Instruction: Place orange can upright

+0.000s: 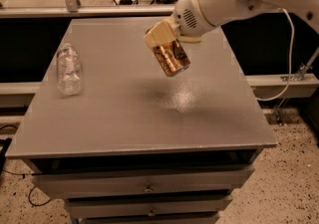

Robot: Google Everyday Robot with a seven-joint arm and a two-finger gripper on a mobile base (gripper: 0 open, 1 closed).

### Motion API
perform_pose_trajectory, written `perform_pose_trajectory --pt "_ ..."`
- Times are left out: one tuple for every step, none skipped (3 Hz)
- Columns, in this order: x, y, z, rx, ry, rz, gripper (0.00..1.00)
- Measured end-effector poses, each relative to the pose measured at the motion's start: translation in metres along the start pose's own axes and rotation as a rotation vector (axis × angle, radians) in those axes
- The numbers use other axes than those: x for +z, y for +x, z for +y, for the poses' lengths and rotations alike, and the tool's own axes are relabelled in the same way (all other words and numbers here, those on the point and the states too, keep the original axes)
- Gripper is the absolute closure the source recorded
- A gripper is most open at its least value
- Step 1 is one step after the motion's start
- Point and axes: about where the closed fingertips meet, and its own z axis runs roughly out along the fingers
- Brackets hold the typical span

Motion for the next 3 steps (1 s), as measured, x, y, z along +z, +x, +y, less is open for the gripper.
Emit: perform_pose_trajectory --pt "-0.004 -0.008 0.009 -0.001 -0.074 -0.176 1.0" --pt "-0.012 0.0 0.02 -0.032 -0.145 -0.362 1.0" --pt "-0.012 -0.007 0.028 -0.097 -0.142 -0.366 1.0"
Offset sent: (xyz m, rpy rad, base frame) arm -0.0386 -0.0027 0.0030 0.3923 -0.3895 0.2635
